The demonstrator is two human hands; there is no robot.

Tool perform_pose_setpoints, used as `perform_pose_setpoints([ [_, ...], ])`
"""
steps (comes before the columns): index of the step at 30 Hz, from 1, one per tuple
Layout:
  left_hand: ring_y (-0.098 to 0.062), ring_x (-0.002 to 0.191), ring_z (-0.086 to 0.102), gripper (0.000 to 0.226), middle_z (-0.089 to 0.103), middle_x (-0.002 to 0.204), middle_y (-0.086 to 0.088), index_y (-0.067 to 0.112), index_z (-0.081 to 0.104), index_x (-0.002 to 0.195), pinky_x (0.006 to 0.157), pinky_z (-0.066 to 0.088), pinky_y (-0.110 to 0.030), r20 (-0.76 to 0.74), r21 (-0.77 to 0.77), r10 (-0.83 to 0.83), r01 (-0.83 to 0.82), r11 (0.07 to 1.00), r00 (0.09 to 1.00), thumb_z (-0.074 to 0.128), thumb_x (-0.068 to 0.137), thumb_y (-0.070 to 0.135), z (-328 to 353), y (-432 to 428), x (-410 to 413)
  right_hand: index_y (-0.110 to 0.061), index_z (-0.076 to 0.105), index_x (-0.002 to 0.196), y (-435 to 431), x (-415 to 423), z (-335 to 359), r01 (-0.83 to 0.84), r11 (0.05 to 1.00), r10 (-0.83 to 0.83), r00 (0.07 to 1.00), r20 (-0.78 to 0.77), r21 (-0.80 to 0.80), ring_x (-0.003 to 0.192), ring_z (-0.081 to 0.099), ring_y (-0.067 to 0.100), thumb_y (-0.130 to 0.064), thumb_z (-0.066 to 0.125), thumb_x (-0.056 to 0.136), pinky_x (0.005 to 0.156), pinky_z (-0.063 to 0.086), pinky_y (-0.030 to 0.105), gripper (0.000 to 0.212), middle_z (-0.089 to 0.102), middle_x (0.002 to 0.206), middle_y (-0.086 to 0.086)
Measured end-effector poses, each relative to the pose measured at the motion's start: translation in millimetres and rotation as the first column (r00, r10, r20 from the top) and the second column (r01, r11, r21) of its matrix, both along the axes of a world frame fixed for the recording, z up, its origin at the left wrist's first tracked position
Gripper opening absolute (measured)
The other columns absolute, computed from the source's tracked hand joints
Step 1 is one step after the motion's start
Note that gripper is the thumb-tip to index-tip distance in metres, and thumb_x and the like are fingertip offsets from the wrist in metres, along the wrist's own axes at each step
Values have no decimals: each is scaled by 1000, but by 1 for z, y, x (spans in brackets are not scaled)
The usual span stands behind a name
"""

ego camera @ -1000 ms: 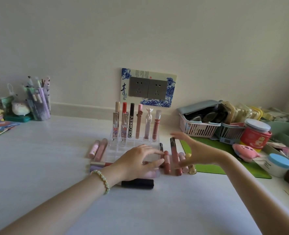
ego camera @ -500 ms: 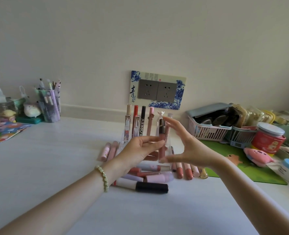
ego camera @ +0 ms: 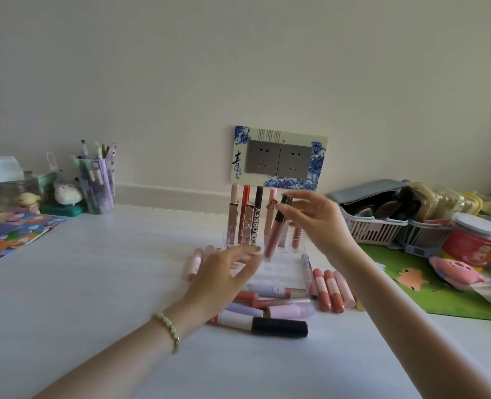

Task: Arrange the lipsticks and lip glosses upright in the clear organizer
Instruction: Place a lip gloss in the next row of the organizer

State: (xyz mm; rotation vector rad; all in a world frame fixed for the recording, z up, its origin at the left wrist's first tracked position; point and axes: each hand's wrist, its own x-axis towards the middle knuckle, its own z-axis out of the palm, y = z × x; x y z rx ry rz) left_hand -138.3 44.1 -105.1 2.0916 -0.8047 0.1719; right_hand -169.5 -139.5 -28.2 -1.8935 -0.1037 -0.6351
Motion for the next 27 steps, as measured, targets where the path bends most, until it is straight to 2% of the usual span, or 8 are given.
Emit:
perform_pose_setpoints([
  [2, 1, 117, 49, 64, 59, 122, 26, 42, 56, 122, 111, 24, -47, 170, 302, -23, -30, 953, 985, 19, 82, 75, -7, 8, 6, -20, 63, 103, -2, 7, 2, 62, 998, -62, 998, 27, -3, 72, 68, -1, -21, 70, 79, 66, 52, 11, 25, 72, 88, -7],
  [4, 1, 127, 42, 70, 53, 132, 25, 42, 54, 124, 110, 20, -51, 221, 443, -73, -34, 896, 972, 11, 79, 75, -9, 13, 11, -17, 63, 105, -1, 16, 1, 105, 994, -105, 993, 50, -9, 71, 68, -2, -21, 70, 80, 66, 52, 10, 26, 71, 87, -6],
  [7, 2, 132, 36, 61, 47, 137, 26, 42, 52, 127, 112, 14, -51, 194, 450, -95, -3, 893, 976, 17, 86, 71, -8, 14, 12, -17, 63, 106, 4, 25, -5, 111, 993, -109, 992, 65, -28, 71, 67, -4, -19, 70, 81, 65, 50, 7, 26, 71, 87, -6],
  [10, 1, 135, 31, 75, 44, 141, 25, 42, 50, 130, 114, 7, -53, 189, 462, -101, 2, 887, 977, 10, 77, 78, -10, 13, 11, -16, 63, 106, 8, 31, -13, 100, 994, -96, 992, 77, -47, 72, 66, -5, -16, 69, 81, 67, 50, 8, 26, 70, 86, -6],
  [13, -1, 136, 29, 77, 44, 141, 25, 42, 50, 130, 114, 4, -54, 180, 435, -86, -1, 900, 980, 11, 76, 81, -12, 13, 13, -17, 63, 105, 10, 36, -16, 123, 991, -116, 987, 112, -55, 75, 66, -4, -15, 69, 81, 71, 52, 10, 25, 69, 86, -8],
  [17, -2, 136, 31, 78, 46, 139, 26, 42, 51, 128, 114, 4, -55, 199, 407, -80, -8, 914, 977, 8, 75, 80, -17, 12, 16, -18, 63, 105, 9, 41, -16, 133, 989, -124, 983, 133, -60, 82, 66, 1, -16, 69, 81, 75, 54, 14, 25, 68, 87, -10],
  [21, -1, 134, 33, 79, 48, 137, 26, 41, 53, 127, 113, 6, -56, 209, 399, -83, -8, 917, 974, 7, 75, 79, -16, 11, 15, -14, 62, 107, 8, 48, -26, 112, 990, -105, 991, 82, -91, 83, 66, 5, -14, 69, 81, 74, 53, 11, 27, 69, 90, -3],
  [27, 4, 129, 38, 87, 51, 133, 25, 38, 55, 125, 112, 12, -56, 239, 378, -90, -7, 926, 967, 2, 74, 82, -17, 11, 16, -14, 64, 105, 7, 53, -36, 120, 982, -113, 992, 55, -146, 82, 67, 7, -14, 69, 82, 73, 54, 13, 24, 70, 90, -1],
])
